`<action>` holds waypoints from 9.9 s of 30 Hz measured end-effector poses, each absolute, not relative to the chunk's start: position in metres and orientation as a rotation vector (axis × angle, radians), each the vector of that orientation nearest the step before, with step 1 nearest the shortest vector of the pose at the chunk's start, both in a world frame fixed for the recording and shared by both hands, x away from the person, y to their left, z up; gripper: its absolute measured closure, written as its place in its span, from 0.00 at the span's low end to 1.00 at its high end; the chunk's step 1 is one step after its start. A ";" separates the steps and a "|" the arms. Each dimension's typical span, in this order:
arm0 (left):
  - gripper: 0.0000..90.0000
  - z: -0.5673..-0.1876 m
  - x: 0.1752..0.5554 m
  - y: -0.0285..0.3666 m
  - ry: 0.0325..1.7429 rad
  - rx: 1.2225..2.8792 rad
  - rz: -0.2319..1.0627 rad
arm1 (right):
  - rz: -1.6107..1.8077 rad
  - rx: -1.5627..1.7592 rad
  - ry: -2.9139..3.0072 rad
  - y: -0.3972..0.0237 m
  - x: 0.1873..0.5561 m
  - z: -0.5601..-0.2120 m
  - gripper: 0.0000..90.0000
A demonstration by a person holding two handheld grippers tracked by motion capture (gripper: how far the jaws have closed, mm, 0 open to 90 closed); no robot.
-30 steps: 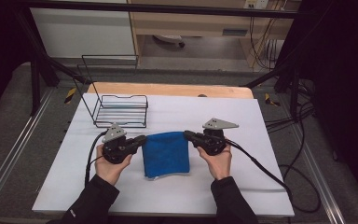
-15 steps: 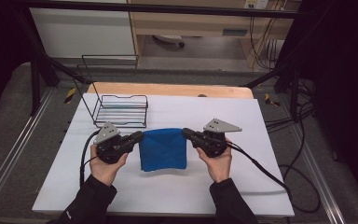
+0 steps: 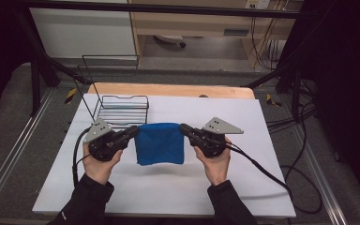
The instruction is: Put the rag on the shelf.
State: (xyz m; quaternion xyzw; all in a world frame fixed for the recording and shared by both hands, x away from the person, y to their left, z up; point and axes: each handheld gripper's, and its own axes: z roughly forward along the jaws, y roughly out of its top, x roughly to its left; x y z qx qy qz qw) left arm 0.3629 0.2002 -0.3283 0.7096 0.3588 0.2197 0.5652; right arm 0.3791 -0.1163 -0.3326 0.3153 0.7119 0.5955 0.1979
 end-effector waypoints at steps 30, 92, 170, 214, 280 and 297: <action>0.95 -0.282 0.369 0.244 0.813 1.488 0.650 | 1.773 0.765 1.775 -0.067 0.385 -0.285 0.97; 0.95 -0.182 0.419 0.319 0.823 1.269 0.799 | 1.794 0.597 1.656 0.027 0.448 -0.176 0.97; 0.95 -0.216 0.472 0.336 0.855 1.392 0.801 | 1.674 0.671 1.846 0.045 0.515 -0.202 0.97; 0.81 -0.238 0.445 0.345 0.927 1.548 0.672 | 1.574 0.620 2.148 0.040 0.483 -0.237 0.96; 0.42 -0.296 0.432 0.322 0.984 1.801 0.580 | 1.540 0.786 2.219 -0.042 0.465 -0.249 0.29; 0.18 -0.354 0.411 0.287 0.959 1.883 0.507 | 1.490 0.985 2.168 -0.152 0.434 -0.295 0.09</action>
